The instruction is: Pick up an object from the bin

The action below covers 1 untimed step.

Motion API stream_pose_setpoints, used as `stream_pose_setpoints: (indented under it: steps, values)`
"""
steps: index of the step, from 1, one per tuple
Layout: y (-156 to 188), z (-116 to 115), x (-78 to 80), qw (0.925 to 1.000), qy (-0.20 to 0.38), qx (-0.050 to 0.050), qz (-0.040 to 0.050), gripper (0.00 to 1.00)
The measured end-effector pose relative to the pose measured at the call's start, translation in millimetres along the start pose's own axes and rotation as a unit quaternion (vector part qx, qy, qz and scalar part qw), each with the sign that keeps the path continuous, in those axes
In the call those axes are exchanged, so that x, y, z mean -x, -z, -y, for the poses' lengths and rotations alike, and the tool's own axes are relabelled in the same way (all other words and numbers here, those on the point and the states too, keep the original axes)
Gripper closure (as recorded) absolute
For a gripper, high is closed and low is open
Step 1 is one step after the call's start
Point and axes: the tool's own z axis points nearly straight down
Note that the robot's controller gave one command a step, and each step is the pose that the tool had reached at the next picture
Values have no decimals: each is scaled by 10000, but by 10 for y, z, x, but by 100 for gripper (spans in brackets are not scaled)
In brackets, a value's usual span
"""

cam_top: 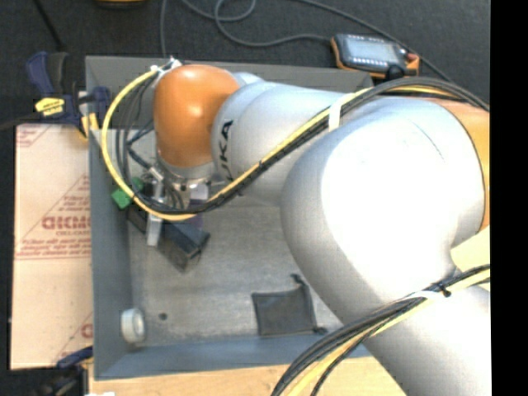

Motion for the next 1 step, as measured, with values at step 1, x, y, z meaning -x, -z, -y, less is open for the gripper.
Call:
stream_pose_setpoints:
  steps: [1]
  values:
    - [137, 114, -13, 10000, -12, 26, 19, 0]
